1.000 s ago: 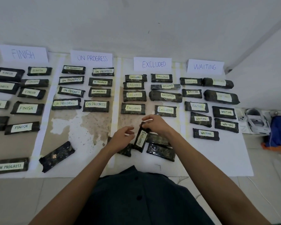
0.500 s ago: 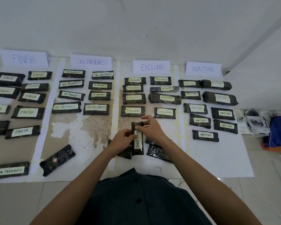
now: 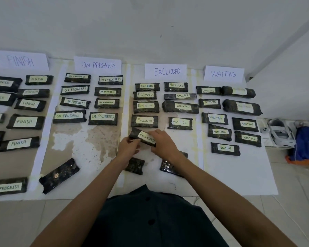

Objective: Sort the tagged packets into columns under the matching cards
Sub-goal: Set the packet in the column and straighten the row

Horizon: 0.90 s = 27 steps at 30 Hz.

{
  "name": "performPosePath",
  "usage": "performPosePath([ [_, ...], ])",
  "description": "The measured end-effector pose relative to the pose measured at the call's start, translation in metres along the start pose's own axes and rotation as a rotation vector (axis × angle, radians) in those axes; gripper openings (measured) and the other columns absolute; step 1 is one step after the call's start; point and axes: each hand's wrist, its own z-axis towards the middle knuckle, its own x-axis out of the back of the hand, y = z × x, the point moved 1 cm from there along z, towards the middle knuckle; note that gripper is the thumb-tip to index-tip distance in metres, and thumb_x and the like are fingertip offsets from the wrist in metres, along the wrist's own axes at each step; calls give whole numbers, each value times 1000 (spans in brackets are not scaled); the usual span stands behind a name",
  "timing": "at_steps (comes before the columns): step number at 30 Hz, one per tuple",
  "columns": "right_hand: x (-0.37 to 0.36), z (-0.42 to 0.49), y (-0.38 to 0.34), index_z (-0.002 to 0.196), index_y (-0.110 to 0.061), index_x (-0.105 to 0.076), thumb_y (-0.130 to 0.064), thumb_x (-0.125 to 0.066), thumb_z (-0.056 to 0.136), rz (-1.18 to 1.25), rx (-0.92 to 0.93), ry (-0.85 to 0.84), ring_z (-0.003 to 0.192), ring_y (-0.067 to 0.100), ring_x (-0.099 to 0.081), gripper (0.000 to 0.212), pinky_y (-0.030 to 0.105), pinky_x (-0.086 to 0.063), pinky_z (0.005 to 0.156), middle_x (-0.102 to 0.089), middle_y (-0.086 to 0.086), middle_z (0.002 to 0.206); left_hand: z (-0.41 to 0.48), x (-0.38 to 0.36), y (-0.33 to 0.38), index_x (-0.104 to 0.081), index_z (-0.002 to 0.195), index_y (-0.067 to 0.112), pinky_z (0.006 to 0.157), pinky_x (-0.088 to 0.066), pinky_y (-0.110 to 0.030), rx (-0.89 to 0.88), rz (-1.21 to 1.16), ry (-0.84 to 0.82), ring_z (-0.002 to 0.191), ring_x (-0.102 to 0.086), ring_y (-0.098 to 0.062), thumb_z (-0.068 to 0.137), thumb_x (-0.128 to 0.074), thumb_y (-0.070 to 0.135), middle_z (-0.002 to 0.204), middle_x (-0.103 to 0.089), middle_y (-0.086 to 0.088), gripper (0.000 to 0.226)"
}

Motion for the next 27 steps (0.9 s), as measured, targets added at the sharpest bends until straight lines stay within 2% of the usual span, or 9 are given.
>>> performPosePath([
  [2, -1, 14, 6, 131, -10, -49, 1, -60, 79, -83, 15, -6, 110, 32, -47, 54, 42, -44, 91, -53, 13, 126, 4, 5, 0, -45, 129, 13, 86, -48, -34, -100, 196, 121, 98, -55, -18, 87, -58, 22, 114, -56, 1, 45],
  [4, -4, 26, 12, 128, -8, -50, 7, -56, 81, -126, 35, -33, 111, 33, -47, 50, 41, -43, 91, -54, 14, 126, 5, 9, -1, -40, 134, 11, 88, -43, -35, -286, 461, 156, 108, -50, -23, 86, -56, 15, 120, -50, -4, 50],
  [7, -7, 35, 19, 128, -8, -51, 5, -58, 81, -118, 60, -69, 114, 31, -46, 49, 40, -42, 94, -54, 14, 128, 10, 13, -8, -36, 140, 14, 96, -41, -41, -586, 965, 119, 120, -42, -32, 84, -54, 14, 140, -40, -12, 59],
  [10, -3, 32, 23, 132, -9, -48, -4, -66, 80, -89, 92, -92, 118, 31, -45, 55, 40, -41, 98, -51, 14, 132, 9, 12, -12, -28, 145, 17, 102, -35, -45, -629, 1229, 44, 130, -33, -34, 85, -54, 18, 151, -27, -12, 65],
  [14, 15, 7, 32, 132, -15, -48, -24, -69, 79, -62, -9, -39, 115, 29, -47, 59, 40, -43, 97, -49, 10, 125, 0, 13, -12, -28, 144, 16, 103, -34, -44, -666, 1264, 56, 131, -31, -35, 83, -57, 18, 151, -27, -13, 68],
  [17, 18, -25, 48, 131, -20, -46, -43, -70, 75, -274, -133, -182, 115, 30, -44, 65, 43, -44, 93, -45, 10, 125, -8, 12, -13, -35, 141, 15, 102, -35, -45, -705, 1212, 49, 128, -34, -34, 82, -57, 16, 147, -32, -13, 63],
  [21, 8, -56, 71, 137, -20, -38, -30, -74, 75, -222, -190, -277, 113, 30, -45, 72, 41, -48, 90, -44, 11, 125, -20, 4, -13, -41, 137, 15, 99, -37, -41, -752, 1130, -23, 125, -38, -30, 82, -56, 17, 141, -40, -8, 57],
  [25, 12, -59, 75, 124, -13, -54, -14, -66, 78, -141, -106, -222, 103, 30, -54, 47, 37, -49, 84, -54, 12, 113, -28, -10, -10, -46, 134, 12, 99, -40, -43, -809, 1038, -159, 120, -43, -28, 83, -57, 15, 132, -48, -9, 52],
  [27, 17, -59, 78, 117, -13, -59, -11, -64, 80, 20, -172, -167, 99, 28, -58, 38, 33, -49, 80, -60, 10, 109, -30, -17, -5, -45, 134, 13, 102, -39, -41, -794, 999, -210, 119, -43, -26, 86, -55, 16, 131, -49, -7, 50],
])
